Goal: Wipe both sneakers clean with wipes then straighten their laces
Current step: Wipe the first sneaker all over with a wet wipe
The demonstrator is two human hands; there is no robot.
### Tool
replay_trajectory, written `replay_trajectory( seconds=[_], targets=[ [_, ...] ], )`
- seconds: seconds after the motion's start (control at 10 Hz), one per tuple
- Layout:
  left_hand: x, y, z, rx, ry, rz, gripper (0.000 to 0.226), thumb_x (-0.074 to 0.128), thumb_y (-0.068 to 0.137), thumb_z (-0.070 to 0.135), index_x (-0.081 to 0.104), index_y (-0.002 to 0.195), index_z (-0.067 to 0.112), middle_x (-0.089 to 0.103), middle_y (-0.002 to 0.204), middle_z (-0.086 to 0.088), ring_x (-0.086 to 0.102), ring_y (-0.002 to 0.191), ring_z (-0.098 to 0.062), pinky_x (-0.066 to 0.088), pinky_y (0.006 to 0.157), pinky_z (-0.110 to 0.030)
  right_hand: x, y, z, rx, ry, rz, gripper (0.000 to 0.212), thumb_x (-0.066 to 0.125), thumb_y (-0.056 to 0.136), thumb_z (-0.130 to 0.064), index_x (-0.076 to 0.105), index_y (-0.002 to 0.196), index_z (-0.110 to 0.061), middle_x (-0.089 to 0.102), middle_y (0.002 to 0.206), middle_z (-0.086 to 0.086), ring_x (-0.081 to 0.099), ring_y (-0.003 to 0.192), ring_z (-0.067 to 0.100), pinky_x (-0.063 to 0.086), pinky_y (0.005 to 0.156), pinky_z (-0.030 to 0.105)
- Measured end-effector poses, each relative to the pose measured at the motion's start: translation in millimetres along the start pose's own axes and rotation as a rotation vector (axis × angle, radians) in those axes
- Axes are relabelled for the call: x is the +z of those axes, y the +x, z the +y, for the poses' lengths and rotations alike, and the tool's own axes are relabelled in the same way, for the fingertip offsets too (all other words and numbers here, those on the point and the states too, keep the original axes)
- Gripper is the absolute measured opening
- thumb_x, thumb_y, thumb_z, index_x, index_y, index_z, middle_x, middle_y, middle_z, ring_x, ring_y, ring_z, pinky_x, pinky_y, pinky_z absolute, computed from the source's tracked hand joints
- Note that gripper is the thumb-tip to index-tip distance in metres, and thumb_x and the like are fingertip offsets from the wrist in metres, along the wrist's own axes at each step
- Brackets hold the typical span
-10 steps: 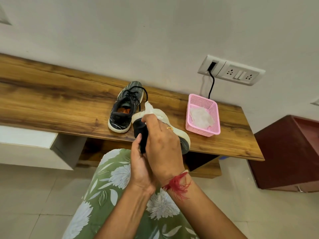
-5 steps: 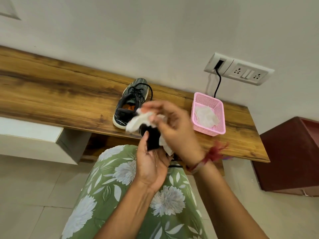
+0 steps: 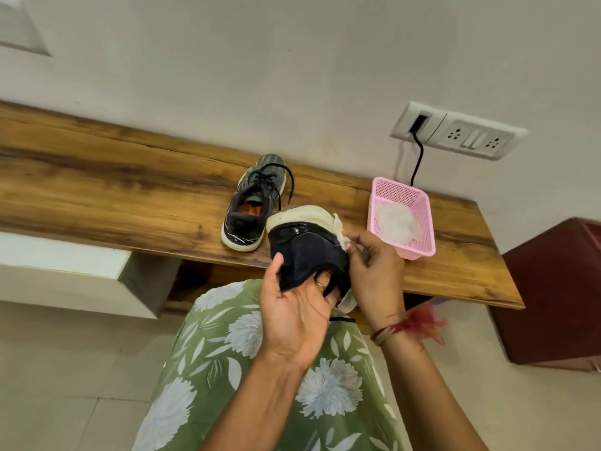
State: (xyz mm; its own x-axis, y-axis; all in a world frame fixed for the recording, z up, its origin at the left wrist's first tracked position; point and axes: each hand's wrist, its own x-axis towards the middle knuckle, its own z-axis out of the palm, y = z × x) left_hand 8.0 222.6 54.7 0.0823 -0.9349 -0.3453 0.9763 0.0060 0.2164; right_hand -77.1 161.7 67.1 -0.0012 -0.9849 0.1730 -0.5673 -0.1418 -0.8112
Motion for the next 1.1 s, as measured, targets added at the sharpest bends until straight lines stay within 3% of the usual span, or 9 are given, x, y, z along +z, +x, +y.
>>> replay_trajectory(
  seconds=[0.1, 0.3, 0.4, 0.5, 0.6, 0.7, 0.8, 0.9, 1.1],
  targets=[
    [-2.6, 2.7, 2.2, 0.014, 0.014, 0.014, 0.058, 0.033, 0.093, 0.043, 0.049, 0.137, 0.008, 0.062, 0.125, -0.017, 0.055, 0.118, -0.028, 0.032, 0.11, -0.05, 5.9, -6.7, -5.1, -0.038, -0.06, 0.078, 0.025, 0.057, 0.087, -0.002, 0.071, 0.102, -0.016, 0.071, 0.096, -0.002, 0.064, 0.09, 0.011, 0.05, 0.085, 0.03],
    [2.2, -0.8, -1.0, 0.022, -0.055, 0.079, 0.054, 0.033, 0.097, 0.037, 0.076, 0.097, 0.006, 0.073, 0.099, -0.013, 0.072, 0.087, -0.018, 0.059, 0.073, -0.027, 10.7, -24.9, -27.0, -0.299, 0.004, 0.12, 0.033, 0.052, 0.082, 0.0, 0.07, 0.107, -0.011, 0.069, 0.107, 0.001, 0.06, 0.101, 0.005, 0.045, 0.091, 0.015],
    [10.5, -4.1, -2.6, 0.002, -0.166, 0.122, 0.04, 0.046, 0.088, 0.034, 0.078, 0.093, 0.01, 0.073, 0.101, -0.009, 0.071, 0.091, -0.017, 0.057, 0.078, -0.026, 18.2, -32.3, -38.8, -0.467, -0.128, -0.006, 0.038, 0.043, 0.082, -0.007, 0.068, 0.11, -0.01, 0.066, 0.116, 0.004, 0.057, 0.114, 0.013, 0.039, 0.102, 0.023],
    [14.4, -5.9, 9.7, -0.062, -0.49, 0.081, 0.04, 0.04, 0.088, -0.018, 0.054, 0.124, -0.009, 0.061, 0.12, -0.018, 0.06, 0.113, -0.02, 0.044, 0.101, -0.022, 27.4, -38.0, -45.3, -0.642, -0.29, -0.134, 0.04, 0.039, 0.078, -0.009, 0.068, 0.105, -0.008, 0.067, 0.114, 0.007, 0.057, 0.115, 0.018, 0.035, 0.108, 0.032],
    [9.6, -10.0, 5.7, 0.144, -0.084, 0.292, 0.035, 0.037, 0.097, 0.008, 0.061, 0.118, -0.007, 0.065, 0.114, -0.016, 0.062, 0.112, -0.021, 0.044, 0.101, -0.022, 21.8, -38.7, -46.6, -0.588, -0.023, -0.215, 0.039, 0.042, 0.078, 0.003, 0.069, 0.103, -0.008, 0.069, 0.109, 0.003, 0.06, 0.11, 0.013, 0.039, 0.104, 0.031],
    [1.2, 0.7, -1.9, 0.017, -0.099, 0.165, 0.042, 0.043, 0.091, 0.035, 0.075, 0.098, 0.009, 0.073, 0.096, -0.009, 0.069, 0.085, -0.017, 0.057, 0.074, -0.027, 3.7, -26.9, -42.8, -0.217, 0.432, -0.061, 0.031, 0.051, 0.087, 0.007, 0.07, 0.098, -0.016, 0.07, 0.101, -0.003, 0.063, 0.1, 0.008, 0.049, 0.087, 0.026],
    [2.9, 3.4, 1.7, 0.017, -0.096, 0.015, 0.049, 0.035, 0.095, 0.039, 0.059, 0.127, 0.011, 0.067, 0.116, -0.011, 0.065, 0.103, -0.023, 0.054, 0.086, -0.037, -12.0, -2.6, -22.2, -0.008, 0.468, 0.119, 0.027, 0.052, 0.089, 0.006, 0.07, 0.095, -0.014, 0.071, 0.099, -0.002, 0.064, 0.098, 0.011, 0.051, 0.089, 0.036],
    [2.8, 1.1, 1.8, -0.011, -0.073, -0.043, 0.054, 0.033, 0.094, 0.043, 0.053, 0.134, 0.013, 0.063, 0.126, -0.013, 0.058, 0.119, -0.028, 0.043, 0.1, -0.046, -12.9, 8.9, -10.2, -0.015, 0.176, 0.094, 0.033, 0.051, 0.085, 0.01, 0.071, 0.094, -0.015, 0.07, 0.098, -0.004, 0.064, 0.096, 0.009, 0.05, 0.091, 0.039],
    [0.4, 1.8, 2.6, 0.064, -0.072, 0.0, 0.052, 0.033, 0.097, 0.036, 0.054, 0.134, 0.005, 0.061, 0.128, -0.018, 0.056, 0.118, -0.027, 0.04, 0.108, -0.037, 3.3, -9.3, -22.7, -0.153, -0.097, 0.119, 0.033, 0.053, 0.079, 0.007, 0.071, 0.101, -0.01, 0.071, 0.098, 0.004, 0.065, 0.093, 0.02, 0.049, 0.086, 0.031]
  ],
)
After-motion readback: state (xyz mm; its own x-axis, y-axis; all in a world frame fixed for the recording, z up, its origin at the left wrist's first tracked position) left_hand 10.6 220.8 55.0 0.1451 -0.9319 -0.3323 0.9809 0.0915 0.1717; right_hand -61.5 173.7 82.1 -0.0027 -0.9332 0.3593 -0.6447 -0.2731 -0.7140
